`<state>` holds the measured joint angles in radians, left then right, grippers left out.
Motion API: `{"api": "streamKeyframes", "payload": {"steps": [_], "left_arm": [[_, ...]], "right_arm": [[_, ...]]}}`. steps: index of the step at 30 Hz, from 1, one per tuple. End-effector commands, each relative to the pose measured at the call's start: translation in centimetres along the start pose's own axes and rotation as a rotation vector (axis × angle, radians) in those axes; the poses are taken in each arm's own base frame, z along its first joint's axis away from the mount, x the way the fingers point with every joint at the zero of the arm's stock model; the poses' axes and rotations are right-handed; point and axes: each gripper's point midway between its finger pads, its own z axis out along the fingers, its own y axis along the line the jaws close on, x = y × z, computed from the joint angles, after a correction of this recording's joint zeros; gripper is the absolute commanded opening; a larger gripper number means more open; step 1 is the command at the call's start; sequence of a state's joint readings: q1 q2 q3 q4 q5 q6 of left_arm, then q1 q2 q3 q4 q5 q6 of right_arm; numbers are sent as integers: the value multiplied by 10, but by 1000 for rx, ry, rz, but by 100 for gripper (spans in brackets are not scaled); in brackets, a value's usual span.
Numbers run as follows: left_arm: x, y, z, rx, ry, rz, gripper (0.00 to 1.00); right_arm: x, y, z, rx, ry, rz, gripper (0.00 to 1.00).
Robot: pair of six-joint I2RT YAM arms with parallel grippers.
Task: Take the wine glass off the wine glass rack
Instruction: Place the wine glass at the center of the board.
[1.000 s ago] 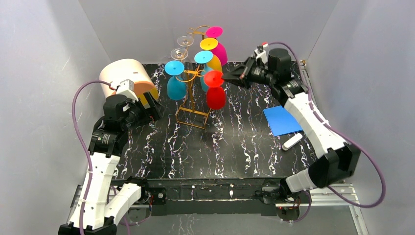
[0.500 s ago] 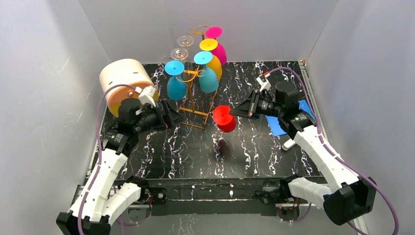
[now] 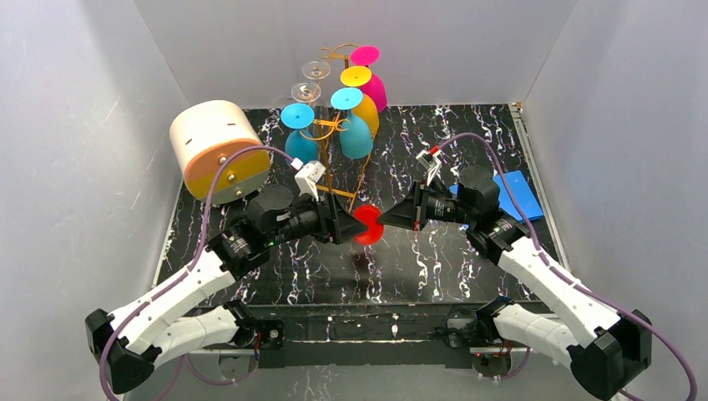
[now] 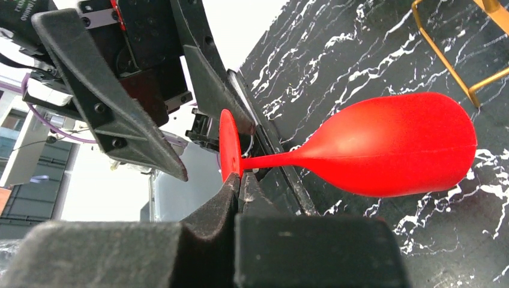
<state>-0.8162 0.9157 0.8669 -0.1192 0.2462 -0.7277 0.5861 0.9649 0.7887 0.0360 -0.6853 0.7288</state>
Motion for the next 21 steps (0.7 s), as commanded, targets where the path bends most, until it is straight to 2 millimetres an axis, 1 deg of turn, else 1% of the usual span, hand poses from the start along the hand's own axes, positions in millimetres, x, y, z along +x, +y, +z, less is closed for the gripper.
{"api": "streamKeyframes", "payload": {"steps": [1, 4, 6, 10, 13, 14, 17, 18, 21], "left_arm": [[-3, -16, 0, 80, -17, 8, 56], [3, -17, -3, 96, 0, 11, 50], [6, -17, -5, 104, 7, 12, 41], [9, -19, -4, 119, 24, 14, 22], [11, -19, 0, 125, 39, 18, 1], [12, -19, 2, 129, 45, 17, 0], [14, -20, 4, 144, 55, 24, 0], [14, -21, 4, 148, 57, 27, 0], [13, -24, 4, 171, 57, 43, 0]], "right_arm": [[-18, 27, -3, -106, -95, -127, 1], [-20, 31, -5, -124, -122, -137, 1], [-20, 32, -6, -135, -132, -139, 1], [-14, 33, -7, -153, -116, -124, 1], [-12, 36, -7, -170, -100, -109, 1], [-12, 37, -7, -172, -101, -106, 2], [-12, 41, -8, -186, -95, -103, 20], [-12, 42, -8, -189, -91, -102, 24], [-10, 44, -7, -205, -66, -94, 29]]}}
